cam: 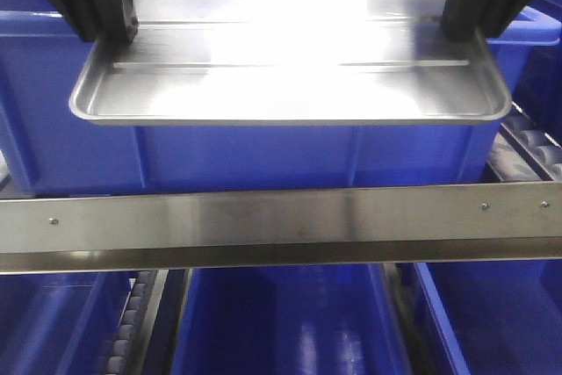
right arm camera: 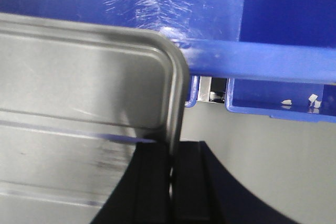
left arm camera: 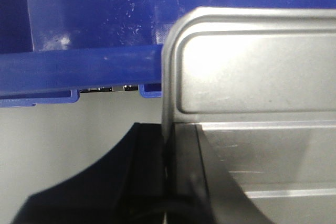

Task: Grab silver tray and place in blue box
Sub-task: 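Lower the held tray with both grippers into the blue bin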

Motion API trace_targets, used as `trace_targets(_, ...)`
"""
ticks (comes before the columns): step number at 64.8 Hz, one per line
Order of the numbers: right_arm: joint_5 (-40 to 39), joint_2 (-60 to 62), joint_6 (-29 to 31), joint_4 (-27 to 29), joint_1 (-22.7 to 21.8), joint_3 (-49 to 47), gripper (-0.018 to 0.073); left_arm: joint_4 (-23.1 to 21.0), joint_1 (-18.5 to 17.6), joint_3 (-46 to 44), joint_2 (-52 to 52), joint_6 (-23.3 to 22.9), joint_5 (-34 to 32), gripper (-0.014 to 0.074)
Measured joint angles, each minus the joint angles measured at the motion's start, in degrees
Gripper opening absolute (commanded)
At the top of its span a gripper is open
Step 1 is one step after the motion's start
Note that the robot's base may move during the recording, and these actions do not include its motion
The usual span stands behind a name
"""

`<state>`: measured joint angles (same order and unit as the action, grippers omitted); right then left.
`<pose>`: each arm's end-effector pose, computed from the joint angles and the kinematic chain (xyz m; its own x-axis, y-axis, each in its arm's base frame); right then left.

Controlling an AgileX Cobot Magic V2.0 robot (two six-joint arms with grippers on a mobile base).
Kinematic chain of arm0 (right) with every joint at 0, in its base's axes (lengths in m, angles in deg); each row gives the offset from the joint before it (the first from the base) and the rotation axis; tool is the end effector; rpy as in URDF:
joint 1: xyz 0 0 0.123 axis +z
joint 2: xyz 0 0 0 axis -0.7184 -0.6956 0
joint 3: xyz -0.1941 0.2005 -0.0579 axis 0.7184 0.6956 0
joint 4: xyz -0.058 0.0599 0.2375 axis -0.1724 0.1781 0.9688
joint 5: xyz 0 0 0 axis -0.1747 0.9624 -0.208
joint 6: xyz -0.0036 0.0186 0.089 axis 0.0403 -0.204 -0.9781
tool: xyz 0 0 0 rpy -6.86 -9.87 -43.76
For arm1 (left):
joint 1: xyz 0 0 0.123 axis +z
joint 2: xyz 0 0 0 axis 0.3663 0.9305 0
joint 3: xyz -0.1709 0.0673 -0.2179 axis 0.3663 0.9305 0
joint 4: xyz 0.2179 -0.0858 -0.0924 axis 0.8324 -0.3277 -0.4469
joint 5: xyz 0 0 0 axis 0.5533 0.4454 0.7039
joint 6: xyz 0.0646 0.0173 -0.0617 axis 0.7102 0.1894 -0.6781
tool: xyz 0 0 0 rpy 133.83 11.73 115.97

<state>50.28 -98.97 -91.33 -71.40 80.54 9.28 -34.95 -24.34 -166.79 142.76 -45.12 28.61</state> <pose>0.2420 0.1439 0.3346 -0.8587 -0.0178 -0.5121 -0.0640 0.9953 0.0728 0.2292 -0.2022 0.3397 -0.8670 0.0700 -0.4934 0.1232 0.9895 -0.0761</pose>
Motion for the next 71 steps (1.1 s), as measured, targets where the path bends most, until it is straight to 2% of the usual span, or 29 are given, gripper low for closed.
trace_targets(71,0.3,0.0,0.0,0.0,0.0,-0.3,0.0057,0.0,0.0,0.0,0.0,0.0,-0.1,-0.0105)
